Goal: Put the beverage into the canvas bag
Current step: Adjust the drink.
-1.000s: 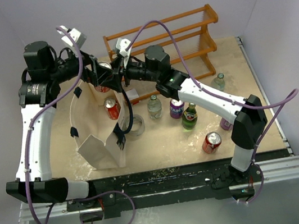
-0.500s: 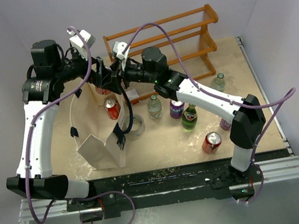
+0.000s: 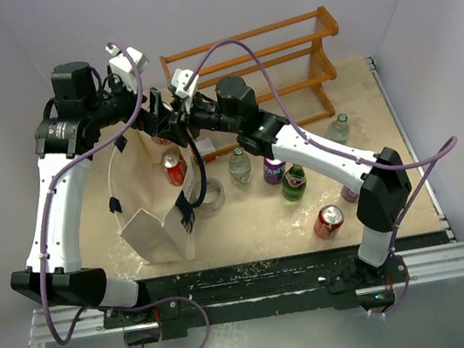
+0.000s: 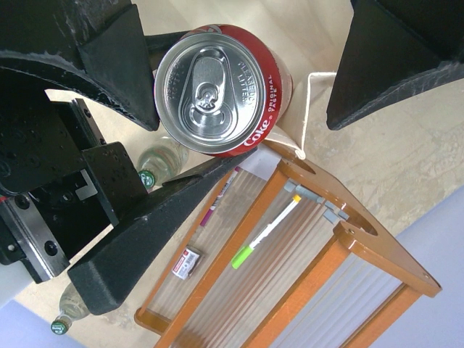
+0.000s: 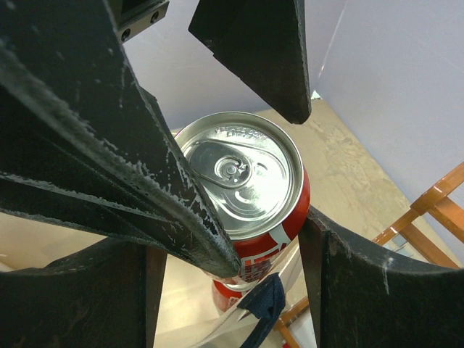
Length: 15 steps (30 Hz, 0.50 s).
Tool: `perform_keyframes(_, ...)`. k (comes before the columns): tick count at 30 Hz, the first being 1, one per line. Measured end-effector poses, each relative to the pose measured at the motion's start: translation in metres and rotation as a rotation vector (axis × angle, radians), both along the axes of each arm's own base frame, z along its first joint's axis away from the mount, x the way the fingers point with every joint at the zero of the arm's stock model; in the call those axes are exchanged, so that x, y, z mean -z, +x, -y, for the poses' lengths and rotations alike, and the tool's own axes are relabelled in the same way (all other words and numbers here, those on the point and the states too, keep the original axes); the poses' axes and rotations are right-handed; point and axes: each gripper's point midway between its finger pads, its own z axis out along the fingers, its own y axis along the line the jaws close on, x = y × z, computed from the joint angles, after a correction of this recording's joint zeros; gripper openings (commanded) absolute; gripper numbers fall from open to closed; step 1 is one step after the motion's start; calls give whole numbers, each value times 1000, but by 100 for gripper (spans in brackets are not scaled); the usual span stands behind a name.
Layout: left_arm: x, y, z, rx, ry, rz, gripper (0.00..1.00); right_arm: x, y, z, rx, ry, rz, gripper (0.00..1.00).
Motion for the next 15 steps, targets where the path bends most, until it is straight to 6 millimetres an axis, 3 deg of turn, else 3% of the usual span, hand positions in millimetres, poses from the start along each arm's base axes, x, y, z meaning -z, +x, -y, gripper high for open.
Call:
perform_keyframes(7, 8, -5, 0, -1, 8, -38, 73, 6, 1, 0, 31, -27, 4, 0)
perform_keyframes(15, 10, -8, 6, 19, -17, -61, 12, 10, 6, 0, 58, -35, 3, 0)
